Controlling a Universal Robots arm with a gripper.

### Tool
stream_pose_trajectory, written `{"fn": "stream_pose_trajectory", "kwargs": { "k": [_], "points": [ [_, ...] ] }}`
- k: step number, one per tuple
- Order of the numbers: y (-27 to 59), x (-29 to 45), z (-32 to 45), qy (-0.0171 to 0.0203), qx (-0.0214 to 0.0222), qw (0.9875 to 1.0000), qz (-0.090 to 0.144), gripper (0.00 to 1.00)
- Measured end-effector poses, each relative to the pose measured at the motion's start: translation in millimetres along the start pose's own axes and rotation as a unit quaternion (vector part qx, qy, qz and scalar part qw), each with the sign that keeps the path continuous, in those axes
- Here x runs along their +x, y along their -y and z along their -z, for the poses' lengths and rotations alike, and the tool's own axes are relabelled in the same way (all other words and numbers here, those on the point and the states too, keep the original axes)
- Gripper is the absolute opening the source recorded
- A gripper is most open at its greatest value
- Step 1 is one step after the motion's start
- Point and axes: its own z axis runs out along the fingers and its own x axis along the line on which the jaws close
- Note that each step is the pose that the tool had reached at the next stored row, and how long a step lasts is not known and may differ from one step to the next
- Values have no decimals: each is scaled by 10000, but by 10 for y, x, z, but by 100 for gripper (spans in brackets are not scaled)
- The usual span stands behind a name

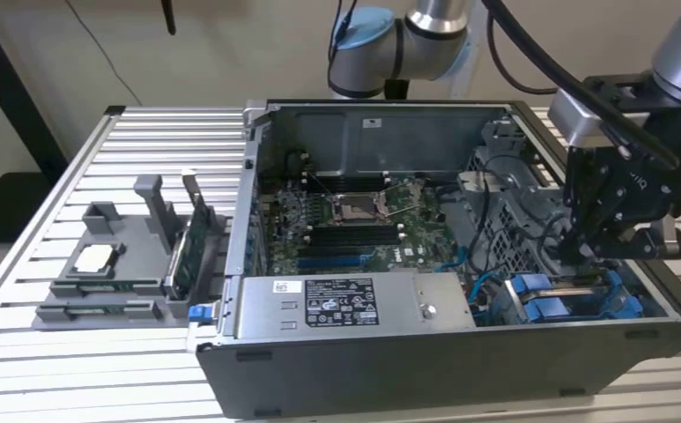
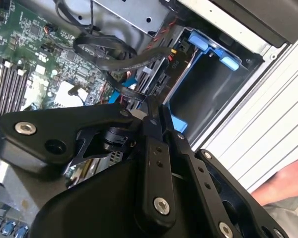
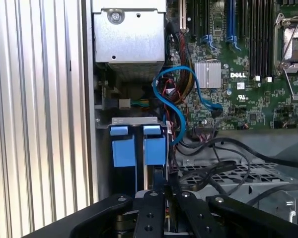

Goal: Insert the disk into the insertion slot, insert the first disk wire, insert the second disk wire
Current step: 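Insert the second disk wire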

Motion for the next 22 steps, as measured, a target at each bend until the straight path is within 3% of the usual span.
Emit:
{"fn": "stream_pose_trajectory", "kwargs": {
  "k": [22],
  "points": [
    [100, 5, -113, -15, -2, 10000, 40, 16]
  ]
}}
